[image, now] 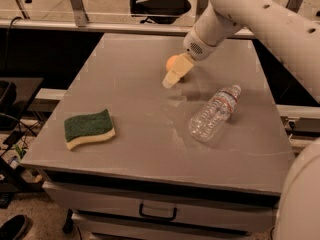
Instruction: Move orange near sponge
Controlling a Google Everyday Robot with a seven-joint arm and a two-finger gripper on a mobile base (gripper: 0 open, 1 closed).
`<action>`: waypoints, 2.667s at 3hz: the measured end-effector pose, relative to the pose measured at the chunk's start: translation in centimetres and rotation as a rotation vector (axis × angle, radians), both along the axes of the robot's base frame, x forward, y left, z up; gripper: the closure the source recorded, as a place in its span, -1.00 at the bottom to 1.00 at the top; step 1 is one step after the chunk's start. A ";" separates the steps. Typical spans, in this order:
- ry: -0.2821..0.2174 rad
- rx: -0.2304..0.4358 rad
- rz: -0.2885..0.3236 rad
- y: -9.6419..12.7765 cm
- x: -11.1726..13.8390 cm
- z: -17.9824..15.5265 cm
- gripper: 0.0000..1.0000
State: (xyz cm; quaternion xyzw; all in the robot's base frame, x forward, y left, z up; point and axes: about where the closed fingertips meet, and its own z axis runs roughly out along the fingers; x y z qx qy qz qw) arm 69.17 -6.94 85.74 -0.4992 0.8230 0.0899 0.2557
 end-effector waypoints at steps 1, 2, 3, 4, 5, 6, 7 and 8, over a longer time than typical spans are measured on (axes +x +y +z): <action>0.005 0.009 0.006 0.3 0.3 -0.4 -0.67; 0.007 0.014 0.008 0.6 0.5 -0.4 0.09; 0.003 0.014 0.024 0.9 0.0 0.1 0.71; -0.018 0.008 0.113 2.1 -3.1 2.0 1.00; -0.008 0.021 0.239 4.1 -7.7 3.6 1.00; -0.003 0.035 0.406 7.6 -13.0 4.3 1.00; -0.012 0.035 0.495 9.8 -15.6 4.2 1.00; -0.016 0.028 0.551 11.9 -16.7 3.4 1.00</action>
Offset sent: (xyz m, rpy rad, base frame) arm 0.0094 0.0041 -0.0004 0.0175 0.0002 0.0017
